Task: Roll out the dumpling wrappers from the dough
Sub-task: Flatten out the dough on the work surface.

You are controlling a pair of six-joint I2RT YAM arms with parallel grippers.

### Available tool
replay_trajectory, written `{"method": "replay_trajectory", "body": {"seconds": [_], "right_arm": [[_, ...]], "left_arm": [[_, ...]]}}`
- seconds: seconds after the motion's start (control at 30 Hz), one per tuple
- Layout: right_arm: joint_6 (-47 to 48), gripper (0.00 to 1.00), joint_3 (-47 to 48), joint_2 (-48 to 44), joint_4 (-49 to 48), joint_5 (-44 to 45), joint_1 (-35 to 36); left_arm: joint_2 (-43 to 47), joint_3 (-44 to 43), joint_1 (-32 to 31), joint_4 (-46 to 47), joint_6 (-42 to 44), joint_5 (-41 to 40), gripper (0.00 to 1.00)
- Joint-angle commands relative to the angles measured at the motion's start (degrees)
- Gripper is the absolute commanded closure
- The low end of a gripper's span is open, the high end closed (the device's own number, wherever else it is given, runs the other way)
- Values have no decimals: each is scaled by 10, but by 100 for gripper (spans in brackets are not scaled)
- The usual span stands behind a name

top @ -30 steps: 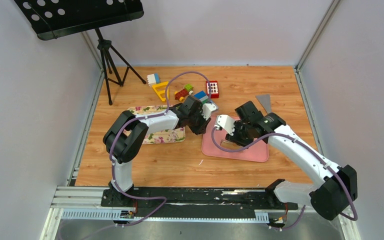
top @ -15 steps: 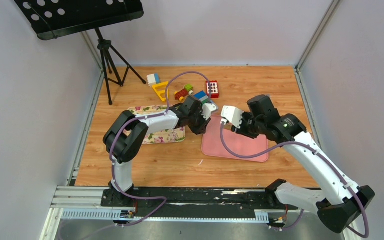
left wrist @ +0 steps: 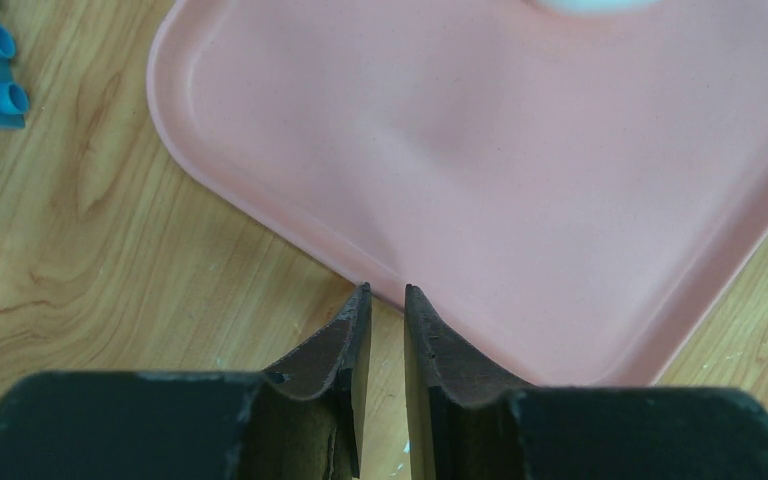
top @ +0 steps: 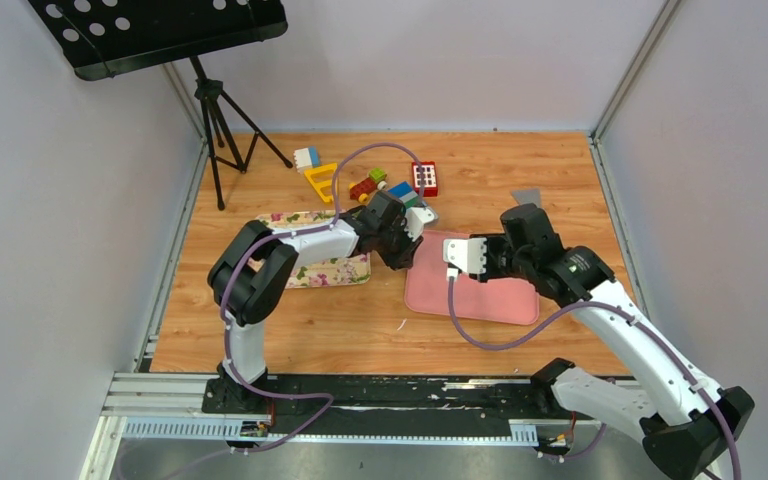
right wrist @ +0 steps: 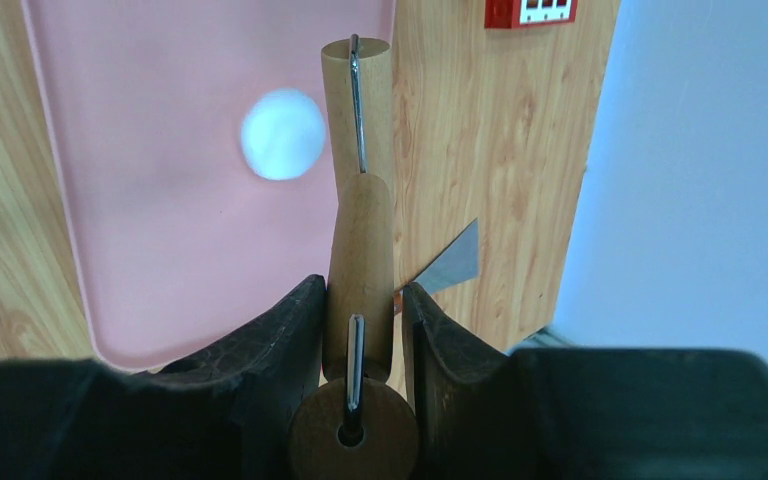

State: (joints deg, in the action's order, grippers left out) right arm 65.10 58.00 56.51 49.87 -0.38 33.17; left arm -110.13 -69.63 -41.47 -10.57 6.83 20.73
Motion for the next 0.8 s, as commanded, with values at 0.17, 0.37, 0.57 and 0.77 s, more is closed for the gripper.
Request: {"method": "replay_trajectory", "body": {"seconds": [0.17, 0.37, 0.57, 0.77], "right_arm": [[189, 100, -29, -16, -25, -56, -2], [248, 100, -29, 6, -29, -30, -4], [279, 100, -28, 27, 15, -28, -12], [291, 100, -51, 32, 42, -37, -12]], "left_arm": [[-19, -18, -4, -33, 29, 30, 75], [-20, -18, -4, -37, 34, 44, 75], [-23, -19, -4, -37, 35, 39, 75], [-23, -17, -4, -33, 32, 40, 75]]}}
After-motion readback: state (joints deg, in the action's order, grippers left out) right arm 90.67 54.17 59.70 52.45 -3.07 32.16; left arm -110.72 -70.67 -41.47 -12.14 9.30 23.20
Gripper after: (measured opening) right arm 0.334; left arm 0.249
